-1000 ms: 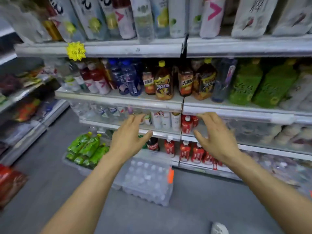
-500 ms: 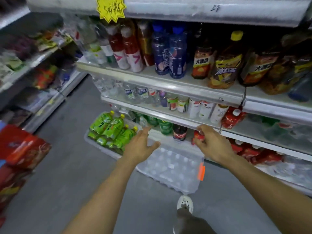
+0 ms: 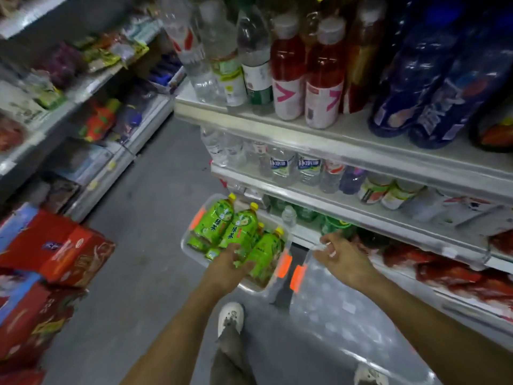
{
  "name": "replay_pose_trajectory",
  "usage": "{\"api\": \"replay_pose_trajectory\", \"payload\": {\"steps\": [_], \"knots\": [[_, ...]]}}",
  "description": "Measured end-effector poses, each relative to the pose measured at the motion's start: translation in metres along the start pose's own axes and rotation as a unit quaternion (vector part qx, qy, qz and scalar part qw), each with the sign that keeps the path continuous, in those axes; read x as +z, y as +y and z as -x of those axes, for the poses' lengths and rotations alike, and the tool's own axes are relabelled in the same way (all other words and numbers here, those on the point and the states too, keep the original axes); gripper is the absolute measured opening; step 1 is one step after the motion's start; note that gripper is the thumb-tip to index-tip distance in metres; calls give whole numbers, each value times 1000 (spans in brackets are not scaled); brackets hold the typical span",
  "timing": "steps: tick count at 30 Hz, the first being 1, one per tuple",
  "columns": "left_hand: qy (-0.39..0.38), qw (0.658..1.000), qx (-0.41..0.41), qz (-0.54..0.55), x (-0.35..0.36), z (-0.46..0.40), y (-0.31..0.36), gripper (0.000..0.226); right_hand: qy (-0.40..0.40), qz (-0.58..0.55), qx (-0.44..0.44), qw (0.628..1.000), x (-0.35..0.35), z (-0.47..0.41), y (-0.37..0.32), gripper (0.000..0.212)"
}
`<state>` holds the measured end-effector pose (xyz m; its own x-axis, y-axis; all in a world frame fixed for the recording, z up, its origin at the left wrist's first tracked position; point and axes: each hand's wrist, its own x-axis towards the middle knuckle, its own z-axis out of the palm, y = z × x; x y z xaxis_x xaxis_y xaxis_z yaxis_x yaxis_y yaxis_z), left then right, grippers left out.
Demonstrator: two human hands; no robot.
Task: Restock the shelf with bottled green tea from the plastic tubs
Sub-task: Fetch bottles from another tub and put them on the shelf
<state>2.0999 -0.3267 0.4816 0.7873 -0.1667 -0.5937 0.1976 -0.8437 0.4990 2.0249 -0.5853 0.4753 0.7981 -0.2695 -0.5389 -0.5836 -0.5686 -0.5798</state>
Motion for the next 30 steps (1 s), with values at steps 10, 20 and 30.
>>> {"api": "replay_pose_trajectory", "payload": {"steps": [10, 20, 30], "knots": [[-23, 995, -78, 50, -96, -196, -115, 55, -42, -218, 219, 950, 208, -124, -87, 51], [-92, 992, -70, 54, -55, -333, -185, 124, 40, -336, 332, 881, 278, -211, -132, 74], [-136, 986, -94, -5, -57, -321, -150, 128, 8, -343, 405, 847, 291, -239, -122, 130]]}}
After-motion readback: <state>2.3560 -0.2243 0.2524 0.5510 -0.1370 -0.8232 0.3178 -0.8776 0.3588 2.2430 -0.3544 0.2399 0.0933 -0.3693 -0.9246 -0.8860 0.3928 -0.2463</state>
